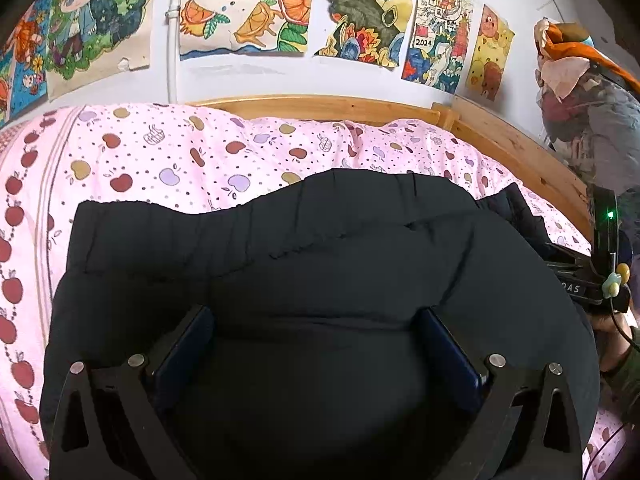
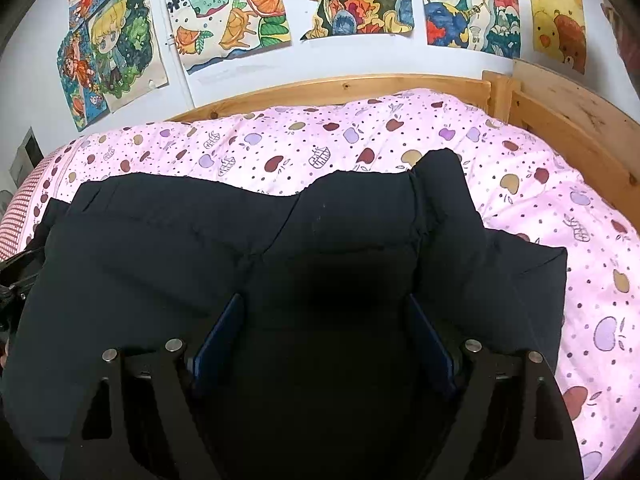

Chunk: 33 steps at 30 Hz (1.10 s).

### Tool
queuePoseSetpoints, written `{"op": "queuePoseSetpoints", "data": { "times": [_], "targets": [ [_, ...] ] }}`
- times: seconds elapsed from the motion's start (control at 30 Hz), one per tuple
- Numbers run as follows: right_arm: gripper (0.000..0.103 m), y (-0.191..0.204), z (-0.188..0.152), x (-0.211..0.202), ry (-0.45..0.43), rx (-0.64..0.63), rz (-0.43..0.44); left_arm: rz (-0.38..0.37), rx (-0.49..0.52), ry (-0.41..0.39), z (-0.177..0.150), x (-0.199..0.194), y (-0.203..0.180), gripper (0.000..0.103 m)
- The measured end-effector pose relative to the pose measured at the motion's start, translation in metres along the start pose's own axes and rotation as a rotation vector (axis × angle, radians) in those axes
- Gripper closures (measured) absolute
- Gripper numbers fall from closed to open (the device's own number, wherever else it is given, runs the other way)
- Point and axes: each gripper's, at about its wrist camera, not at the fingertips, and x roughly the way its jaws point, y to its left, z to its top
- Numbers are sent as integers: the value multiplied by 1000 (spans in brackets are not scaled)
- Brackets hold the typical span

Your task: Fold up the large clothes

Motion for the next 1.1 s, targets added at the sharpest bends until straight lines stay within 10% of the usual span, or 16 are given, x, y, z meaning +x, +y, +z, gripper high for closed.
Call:
{"op": "queuePoseSetpoints", "data": {
  "times": [1.1],
  "targets": [
    [23,-7,-22,-23,-150,-7,1,-61,-10,-102,-22,-13,6,0]
  ]
}}
